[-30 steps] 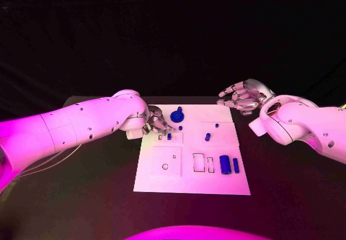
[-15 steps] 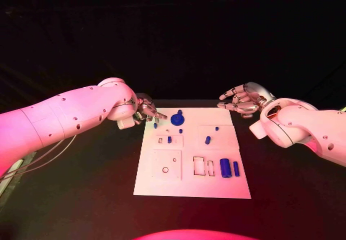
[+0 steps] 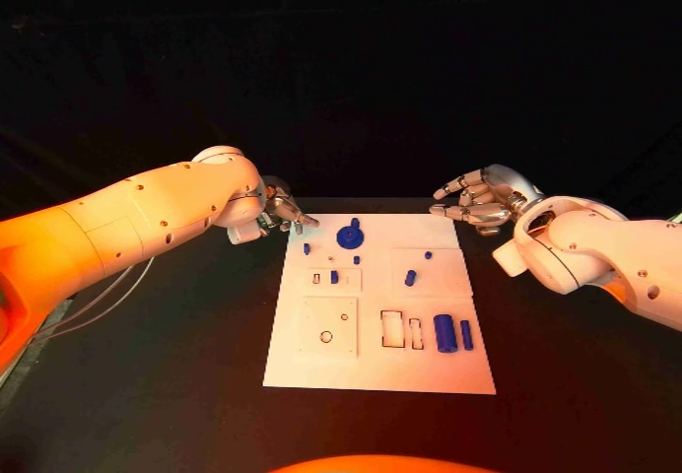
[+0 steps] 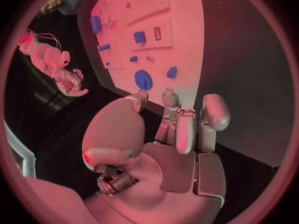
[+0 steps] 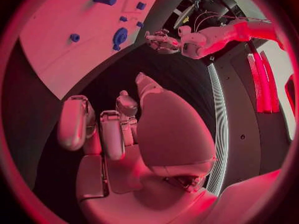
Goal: Assemble the parts on the task board
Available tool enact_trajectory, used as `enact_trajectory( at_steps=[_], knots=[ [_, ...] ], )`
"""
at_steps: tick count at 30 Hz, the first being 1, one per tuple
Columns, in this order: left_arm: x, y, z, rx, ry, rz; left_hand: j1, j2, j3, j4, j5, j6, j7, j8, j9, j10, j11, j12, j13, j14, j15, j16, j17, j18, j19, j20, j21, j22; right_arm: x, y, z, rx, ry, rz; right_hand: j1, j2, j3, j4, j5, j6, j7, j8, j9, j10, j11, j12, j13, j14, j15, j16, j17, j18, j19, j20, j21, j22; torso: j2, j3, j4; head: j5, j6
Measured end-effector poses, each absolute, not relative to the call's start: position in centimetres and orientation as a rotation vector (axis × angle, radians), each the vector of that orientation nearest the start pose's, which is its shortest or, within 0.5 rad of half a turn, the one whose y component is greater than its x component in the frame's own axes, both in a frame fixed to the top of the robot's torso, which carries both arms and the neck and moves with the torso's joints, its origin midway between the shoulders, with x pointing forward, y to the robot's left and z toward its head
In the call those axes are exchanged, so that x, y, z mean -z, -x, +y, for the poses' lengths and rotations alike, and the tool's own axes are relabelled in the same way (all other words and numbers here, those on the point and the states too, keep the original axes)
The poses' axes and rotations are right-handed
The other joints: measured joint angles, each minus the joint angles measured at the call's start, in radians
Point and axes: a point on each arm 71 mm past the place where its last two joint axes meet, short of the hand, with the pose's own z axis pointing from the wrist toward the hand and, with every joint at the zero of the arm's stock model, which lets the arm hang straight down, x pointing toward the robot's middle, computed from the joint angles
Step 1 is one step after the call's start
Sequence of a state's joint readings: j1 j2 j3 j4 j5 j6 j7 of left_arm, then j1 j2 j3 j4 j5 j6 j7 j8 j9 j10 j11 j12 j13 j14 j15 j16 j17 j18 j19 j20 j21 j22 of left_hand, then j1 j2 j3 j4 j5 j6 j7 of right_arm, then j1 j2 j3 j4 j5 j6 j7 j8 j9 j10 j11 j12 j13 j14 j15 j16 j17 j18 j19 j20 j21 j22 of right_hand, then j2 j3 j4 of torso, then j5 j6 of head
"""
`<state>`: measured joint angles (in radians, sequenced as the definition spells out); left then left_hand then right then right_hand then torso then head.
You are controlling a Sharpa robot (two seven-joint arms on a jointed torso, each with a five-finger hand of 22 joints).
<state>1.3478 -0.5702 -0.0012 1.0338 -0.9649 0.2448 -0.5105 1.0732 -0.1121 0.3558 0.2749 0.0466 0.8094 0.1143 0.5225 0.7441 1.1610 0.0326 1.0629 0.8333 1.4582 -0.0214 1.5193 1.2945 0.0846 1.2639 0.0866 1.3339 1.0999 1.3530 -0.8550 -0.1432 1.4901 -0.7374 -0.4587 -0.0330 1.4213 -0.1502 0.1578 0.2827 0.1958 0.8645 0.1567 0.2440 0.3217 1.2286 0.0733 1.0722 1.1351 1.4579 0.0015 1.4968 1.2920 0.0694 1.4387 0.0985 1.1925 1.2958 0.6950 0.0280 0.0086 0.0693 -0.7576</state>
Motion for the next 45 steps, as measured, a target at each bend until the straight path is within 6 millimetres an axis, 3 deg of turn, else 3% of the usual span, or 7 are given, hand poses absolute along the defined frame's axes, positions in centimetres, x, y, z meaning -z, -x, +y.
enact_trajectory(
  at_steps=[2, 15, 39, 45],
  knots=[
    [16.6, -58.3, 22.3, 0.339, 0.385, 2.255, 0.000, 0.000, -0.020, 0.019, 0.000, 0.000, 0.000, 0.000, 0.000, 0.000, 0.000, 0.000, 0.000, 0.000, 0.000, 0.000, 0.000, 0.000, 0.000, 0.000, 0.000, 0.000, 15.0, -51.0, -23.1, -0.882, -0.518, 1.629, 0.000, 0.000, 0.000, 0.000, 0.000, 0.000, 0.000, 0.000, 0.000, 0.000, 0.000, 0.000, 0.000, 0.000, 0.000, 0.000, 0.000, 0.000, 0.000, 0.000, 0.000, 0.000, 0.001, -0.0003, 0.0000, 0.001, 0.000],
    [17.6, -58.8, 22.7, 0.284, 0.374, 2.289, 0.004, -0.004, -0.030, 0.011, 0.000, 0.000, 0.000, 0.000, -0.004, -0.003, 0.003, 0.000, -0.004, 0.000, 0.000, 0.000, 0.000, 0.000, -0.001, 0.001, 0.000, -0.001, 15.0, -51.0, -23.0, -0.884, -0.517, 1.629, 0.000, 0.000, 0.000, 0.000, 0.000, 0.000, 0.000, 0.000, 0.000, 0.000, 0.000, 0.000, 0.000, 0.000, 0.000, 0.000, 0.000, 0.000, 0.000, 0.000, 0.000, 0.000, 0.005, -0.0016, -0.0006, 0.005, -0.002],
    [19.5, -58.4, 22.2, 0.287, 0.353, 2.356, 0.004, -0.004, -0.030, 0.011, 0.000, 0.000, 0.000, -0.012, -0.014, -0.004, 0.003, 0.000, -0.005, 0.000, 0.000, 0.000, 0.000, 0.000, -0.003, 0.003, 0.000, -0.005, 15.0, -50.9, -22.9, -0.888, -0.515, 1.626, 0.000, 0.000, 0.000, 0.000, 0.000, 0.000, 0.000, 0.000, 0.000, 0.000, 0.000, 0.000, -0.001, 0.000, 0.000, 0.000, 0.000, 0.000, 0.000, 0.000, 0.000, 0.000, 0.003, -0.0006, -0.0004, 0.005, -0.010],
    [19.5, -58.4, 22.1, 0.295, 0.351, 2.360, 0.017, 0.007, -0.030, 0.011, 0.000, 0.004, -0.003, -0.012, -0.016, -0.004, 0.003, 0.000, -0.005, 0.000, 0.000, 0.000, 0.000, 0.000, -0.003, 0.003, 0.000, -0.005, 15.0, -51.0, -22.9, -0.888, -0.514, 1.626, 0.000, 0.000, 0.000, 0.000, 0.000, 0.000, 0.000, 0.000, 0.000, 0.000, 0.000, 0.000, -0.001, 0.000, 0.000, 0.000, 0.000, 0.000, 0.000, 0.000, 0.000, 0.000, 0.002, -0.0006, 0.0003, 0.004, -0.011]
  ],
)
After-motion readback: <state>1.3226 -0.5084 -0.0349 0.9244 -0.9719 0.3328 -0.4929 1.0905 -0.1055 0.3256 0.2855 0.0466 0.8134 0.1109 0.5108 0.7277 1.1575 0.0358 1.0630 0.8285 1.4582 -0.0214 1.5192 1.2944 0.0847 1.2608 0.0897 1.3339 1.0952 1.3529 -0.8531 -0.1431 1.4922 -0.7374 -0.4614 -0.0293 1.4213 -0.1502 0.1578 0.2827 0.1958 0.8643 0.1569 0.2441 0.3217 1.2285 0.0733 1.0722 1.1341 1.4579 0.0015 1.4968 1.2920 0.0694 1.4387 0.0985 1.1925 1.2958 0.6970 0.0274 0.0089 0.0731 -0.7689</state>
